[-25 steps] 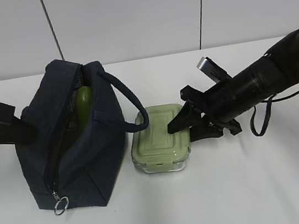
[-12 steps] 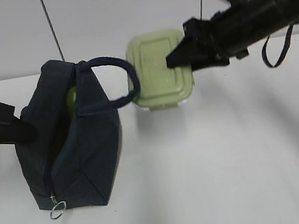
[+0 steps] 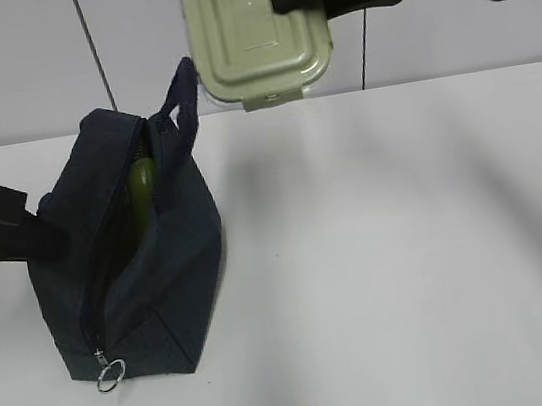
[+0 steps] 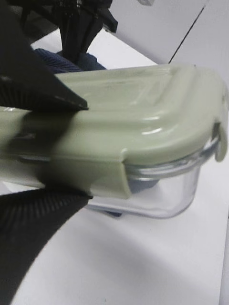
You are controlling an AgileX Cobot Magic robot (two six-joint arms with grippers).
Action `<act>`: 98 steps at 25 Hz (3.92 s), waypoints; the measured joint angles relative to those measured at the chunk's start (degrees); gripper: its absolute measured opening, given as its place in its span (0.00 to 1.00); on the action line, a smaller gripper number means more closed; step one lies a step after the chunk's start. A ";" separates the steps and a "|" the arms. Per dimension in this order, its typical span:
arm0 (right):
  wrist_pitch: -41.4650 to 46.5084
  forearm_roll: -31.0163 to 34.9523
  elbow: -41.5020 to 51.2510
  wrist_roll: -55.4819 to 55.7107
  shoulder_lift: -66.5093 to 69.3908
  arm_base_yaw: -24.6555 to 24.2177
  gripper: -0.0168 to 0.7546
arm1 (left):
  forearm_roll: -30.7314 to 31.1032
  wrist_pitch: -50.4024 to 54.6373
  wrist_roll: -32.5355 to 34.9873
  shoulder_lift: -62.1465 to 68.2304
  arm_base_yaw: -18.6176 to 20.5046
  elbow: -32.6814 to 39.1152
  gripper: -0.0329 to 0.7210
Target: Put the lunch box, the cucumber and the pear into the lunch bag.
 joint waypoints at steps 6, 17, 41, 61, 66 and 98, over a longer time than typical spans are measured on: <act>-0.20 -6.31 -2.01 3.80 -1.97 -1.41 0.44 | 0.00 0.00 0.00 0.00 0.00 0.00 0.02; -3.73 0.09 -2.11 -0.67 2.58 13.00 0.44 | -0.06 0.00 0.00 0.00 0.00 0.00 0.02; -9.89 -26.48 -2.43 14.27 12.22 18.49 0.44 | -0.44 -0.15 0.02 0.00 0.00 0.00 0.02; -9.96 -12.35 -6.04 11.99 18.60 24.05 0.45 | -0.67 -1.11 0.02 0.00 -0.12 0.00 0.02; -8.62 -12.44 -7.72 8.96 19.71 24.94 0.61 | -0.35 -0.62 0.02 0.00 -0.12 0.00 0.02; 1.68 -36.36 -18.42 24.86 21.18 23.94 0.04 | -0.69 0.06 -0.12 0.00 -0.18 -1.21 0.02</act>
